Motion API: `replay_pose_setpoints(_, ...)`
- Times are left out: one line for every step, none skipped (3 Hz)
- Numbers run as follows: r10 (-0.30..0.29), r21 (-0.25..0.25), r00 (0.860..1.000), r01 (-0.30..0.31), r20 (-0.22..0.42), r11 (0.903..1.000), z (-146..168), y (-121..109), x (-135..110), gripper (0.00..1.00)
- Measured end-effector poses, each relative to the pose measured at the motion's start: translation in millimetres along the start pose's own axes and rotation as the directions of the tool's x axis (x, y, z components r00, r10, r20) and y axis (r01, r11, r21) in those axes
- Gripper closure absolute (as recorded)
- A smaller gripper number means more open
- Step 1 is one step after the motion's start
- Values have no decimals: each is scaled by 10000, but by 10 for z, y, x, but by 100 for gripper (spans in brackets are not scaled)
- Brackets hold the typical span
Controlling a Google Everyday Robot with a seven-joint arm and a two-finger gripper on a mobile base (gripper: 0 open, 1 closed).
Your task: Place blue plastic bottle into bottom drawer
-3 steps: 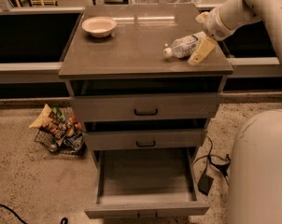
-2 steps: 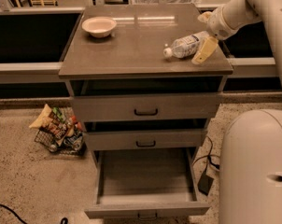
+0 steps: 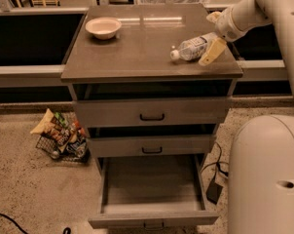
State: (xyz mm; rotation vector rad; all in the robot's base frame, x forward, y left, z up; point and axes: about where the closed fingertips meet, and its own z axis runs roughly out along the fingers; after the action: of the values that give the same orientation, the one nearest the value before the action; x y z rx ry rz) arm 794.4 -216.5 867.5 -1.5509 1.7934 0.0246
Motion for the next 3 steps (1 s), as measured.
replay_pose_setpoints(219, 251, 9992, -228, 344, 9994, 71, -27, -20, 0)
replay_pose_setpoints(443, 286, 9962, -466, 754, 9985, 124, -9, -48, 0)
replay_pose_setpoints(688, 313, 9826, -752, 1726, 9967, 156, 1, -152, 0)
